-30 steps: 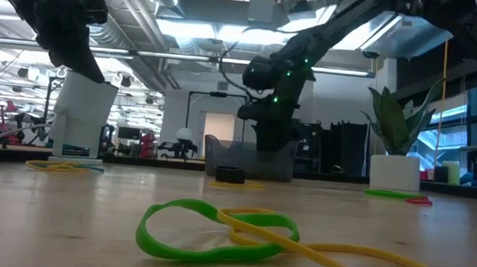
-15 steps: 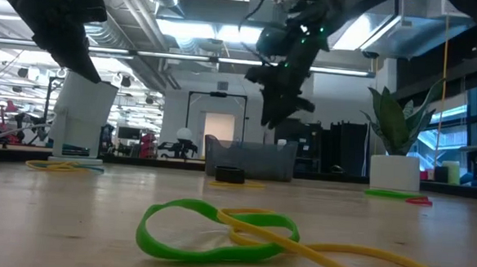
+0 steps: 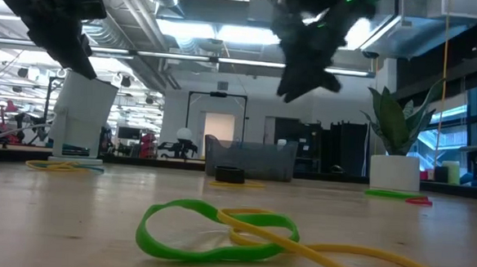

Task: Pick and place rubber bands into bin
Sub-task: Put the blue rubber band into the bin

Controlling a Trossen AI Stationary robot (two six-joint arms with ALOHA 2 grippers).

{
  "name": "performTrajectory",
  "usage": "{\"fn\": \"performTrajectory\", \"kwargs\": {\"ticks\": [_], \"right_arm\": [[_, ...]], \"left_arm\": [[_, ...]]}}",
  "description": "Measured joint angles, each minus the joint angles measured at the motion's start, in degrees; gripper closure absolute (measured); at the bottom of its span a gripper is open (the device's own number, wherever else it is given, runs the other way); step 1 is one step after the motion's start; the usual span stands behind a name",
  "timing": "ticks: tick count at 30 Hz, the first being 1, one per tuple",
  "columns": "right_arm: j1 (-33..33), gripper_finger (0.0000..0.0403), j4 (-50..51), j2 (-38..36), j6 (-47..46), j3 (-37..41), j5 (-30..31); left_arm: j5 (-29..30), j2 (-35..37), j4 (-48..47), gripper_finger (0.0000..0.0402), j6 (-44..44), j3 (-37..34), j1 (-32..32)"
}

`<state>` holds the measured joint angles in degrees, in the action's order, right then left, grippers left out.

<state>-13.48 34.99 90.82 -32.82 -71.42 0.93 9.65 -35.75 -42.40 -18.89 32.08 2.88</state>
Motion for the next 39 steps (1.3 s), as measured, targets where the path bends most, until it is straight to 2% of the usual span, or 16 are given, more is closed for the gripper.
{"fn": "performTrajectory", "kwargs": {"ticks": [5, 12, 14, 18, 22, 29, 33, 39], "right_arm": [[6.74, 0.0297, -6.09, -10.88, -7.12, 12.67, 3.59], [13.30, 0.0297, -6.45, -24.56, -11.00, 24.90, 5.63], [14.43, 0.0297, -6.41, -28.33, -11.61, 27.73, 5.68], [16.22, 0.0297, -5.89, -35.49, -11.63, 32.65, 5.66], [17.78, 0.0303, -5.91, -41.46, -9.42, 37.54, 5.64], [19.44, 0.0358, -6.07, -47.88, -5.64, 44.20, 3.93], [19.48, 0.0393, -6.37, -48.64, -5.62, 45.92, 3.45], [19.48, 0.0386, -6.80, -48.61, -5.59, 46.64, 3.43]], "left_arm": [[-0.59, -0.02, 1.80, 0.0398, 0.21, 0.00, 0.02], [-2.85, -1.50, 3.49, 0.0398, -1.87, 2.19, 0.63], [-2.25, -3.92, 3.33, 0.0398, -4.05, 4.55, 2.38], [3.63, -12.43, 2.23, 0.0398, -5.84, 11.52, 6.73], [7.05, -22.62, -3.98, 0.0398, -8.97, 20.21, 9.75], [5.36, -36.47, -18.21, 0.0398, -26.15, 32.50, 16.05], [2.05, -40.81, -23.13, 0.0398, -42.20, 34.82, 20.52], [-2.13, -44.66, -25.23, 0.0383, -61.02, 34.84, 28.28]]}}
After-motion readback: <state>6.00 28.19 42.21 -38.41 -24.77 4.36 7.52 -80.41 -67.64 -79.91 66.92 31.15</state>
